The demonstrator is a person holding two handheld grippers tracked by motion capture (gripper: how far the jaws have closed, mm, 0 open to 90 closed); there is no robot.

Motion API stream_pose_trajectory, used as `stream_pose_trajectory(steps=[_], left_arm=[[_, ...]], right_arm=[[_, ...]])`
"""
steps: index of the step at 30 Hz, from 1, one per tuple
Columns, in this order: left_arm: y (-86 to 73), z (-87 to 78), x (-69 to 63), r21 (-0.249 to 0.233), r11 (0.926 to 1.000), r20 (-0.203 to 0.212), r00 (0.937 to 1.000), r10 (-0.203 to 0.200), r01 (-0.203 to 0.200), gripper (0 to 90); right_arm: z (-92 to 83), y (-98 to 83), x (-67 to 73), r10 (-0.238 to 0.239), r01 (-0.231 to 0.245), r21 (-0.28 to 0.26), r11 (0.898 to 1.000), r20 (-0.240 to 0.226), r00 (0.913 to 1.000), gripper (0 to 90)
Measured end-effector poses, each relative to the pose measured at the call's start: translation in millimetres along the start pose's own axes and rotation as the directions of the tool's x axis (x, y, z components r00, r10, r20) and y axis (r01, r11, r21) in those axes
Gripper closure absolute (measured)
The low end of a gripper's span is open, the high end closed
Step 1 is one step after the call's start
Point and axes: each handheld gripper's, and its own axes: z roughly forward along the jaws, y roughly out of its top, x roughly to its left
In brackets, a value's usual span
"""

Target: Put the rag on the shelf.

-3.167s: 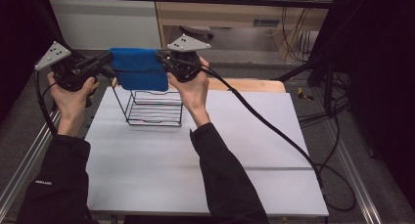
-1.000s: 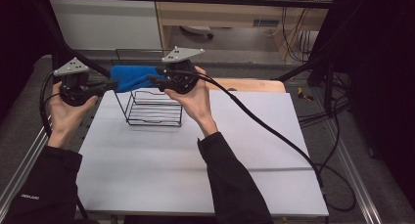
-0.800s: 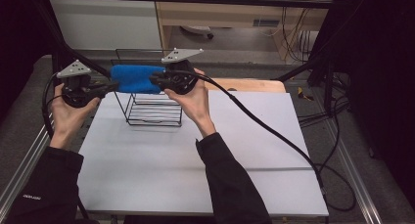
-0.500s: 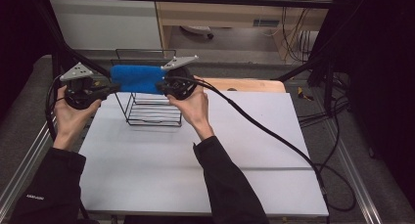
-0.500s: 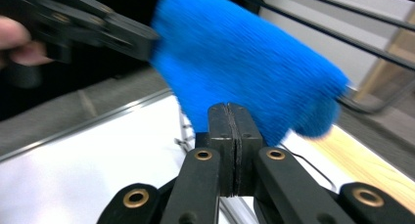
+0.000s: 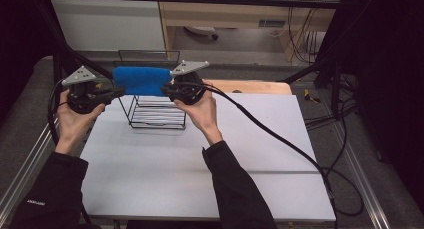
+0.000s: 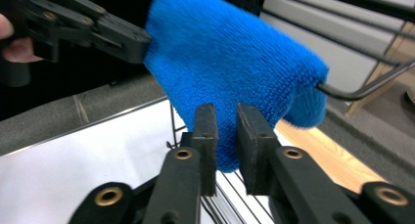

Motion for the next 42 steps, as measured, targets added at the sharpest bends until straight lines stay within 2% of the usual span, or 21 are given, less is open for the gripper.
stream_pose_trajectory(steps=[4,8,12,16,23,29,37,40,42], left_arm=[[-5.4,-6.5,-4.3,0.027,0.9996,0.010,0.9999,-0.007,0.007,74.8],[-12.9,-8.6,-10.8,0.052,0.9986,0.001,1.0000,0.004,-0.004,61.3],[-23.8,-6.9,-17.6,0.070,0.9975,0.011,0.9999,0.004,-0.005,48.4],[-37.0,-0.3,-23.6,0.097,0.9953,0.027,0.9996,0.004,-0.006,37.2],[-57.6,15.4,-38.9,0.126,0.9918,0.053,0.9984,0.017,-0.023,16.5],[-76.1,27.9,-51.4,0.132,0.9910,0.068,0.9976,0.013,-0.022,9.9],[-99.9,38.8,-61.6,0.146,0.9891,0.079,0.9969,0.003,-0.014,7.2],[-108.8,40.8,-64.4,0.145,0.9894,0.083,0.9965,-0.002,-0.011,7.2],[-114.5,42.1,-66.0,0.142,0.9899,0.087,0.9962,-0.004,-0.009,7.2]], right_arm=[[-16.9,1.5,1.6,0.014,-0.014,-0.028,1.000,-0.007,0.9999,62.7],[-32.4,-6.4,-1.9,0.024,-0.024,-0.014,1.000,0.017,0.9996,50.5],[-47.3,-21.1,-9.5,0.075,-0.075,-0.015,0.997,0.017,0.9970,37.7],[-61.4,-38.6,-16.9,0.098,-0.098,0.005,0.995,0.034,0.9946,26.7],[-85.0,-74.1,-32.2,0.138,-0.140,0.032,0.990,0.059,0.9886,14.2],[-104.1,-108.1,-43.9,0.166,-0.171,0.058,0.984,0.088,0.9822,7.6],[-124.7,-159.1,-52.4,0.210,-0.218,0.073,0.973,0.110,0.9716,0.7],[-130.8,-180.3,-54.0,0.228,-0.239,0.089,0.967,0.116,0.9667,0.6],[-135.5,-196.3,-55.2,0.257,-0.268,0.094,0.959,0.116,0.9594,0.5]])
